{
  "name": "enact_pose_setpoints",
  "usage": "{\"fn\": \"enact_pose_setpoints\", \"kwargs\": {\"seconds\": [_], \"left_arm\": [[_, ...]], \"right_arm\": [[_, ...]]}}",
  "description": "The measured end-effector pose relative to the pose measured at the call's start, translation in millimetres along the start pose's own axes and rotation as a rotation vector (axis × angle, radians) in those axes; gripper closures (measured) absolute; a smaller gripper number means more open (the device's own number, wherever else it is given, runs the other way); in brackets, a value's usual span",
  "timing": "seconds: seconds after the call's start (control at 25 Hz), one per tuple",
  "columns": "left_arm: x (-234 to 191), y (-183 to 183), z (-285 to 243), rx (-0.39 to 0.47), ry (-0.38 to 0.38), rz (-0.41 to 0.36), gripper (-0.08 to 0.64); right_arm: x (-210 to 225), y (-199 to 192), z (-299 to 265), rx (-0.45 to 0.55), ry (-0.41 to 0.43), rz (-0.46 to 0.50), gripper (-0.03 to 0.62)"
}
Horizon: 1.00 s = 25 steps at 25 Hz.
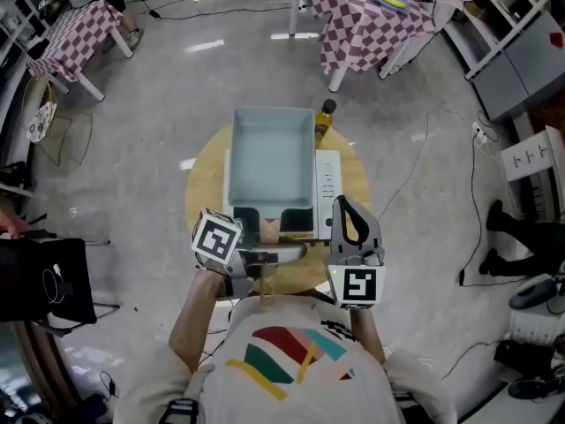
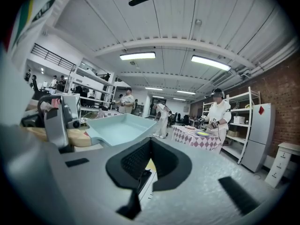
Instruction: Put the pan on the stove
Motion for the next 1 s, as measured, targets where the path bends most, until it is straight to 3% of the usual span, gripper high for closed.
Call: {"fn": "enact_pose_setpoints", "kwargs": {"seconds": [0.12, 0.28, 0.64, 1.0], "left_arm": [[-9.3, -3.9, 0.8, 0.004, -0.03, 0.043, 0.505], [-36.4, -19.2, 3.2, 0.005, -0.026, 0.171, 0.502], [-64.6, -31.2, 3.4, -0.002, 0.007, 0.258, 0.502], [-81.0, -35.5, 3.9, 0.082, -0.064, 0.353, 0.502]], "right_arm": [[1.9, -1.0, 3.8, -0.016, -0.006, -0.002, 0.594], [3.6, -8.4, 9.0, -0.056, -0.013, -0.009, 0.594], [3.5, -16.3, 9.1, -0.077, -0.019, -0.001, 0.594], [-0.6, -19.4, 7.8, -0.097, -0.012, 0.004, 0.594]]}}
Point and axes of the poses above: the fingertips, and each gripper's own axes: z backward along the fingers, x to its right, y out of its top, the point moved 2 cm from there along z, backward along the fingers, and after that the axes turned 3 degrees about -z, right-handed, at the moved point
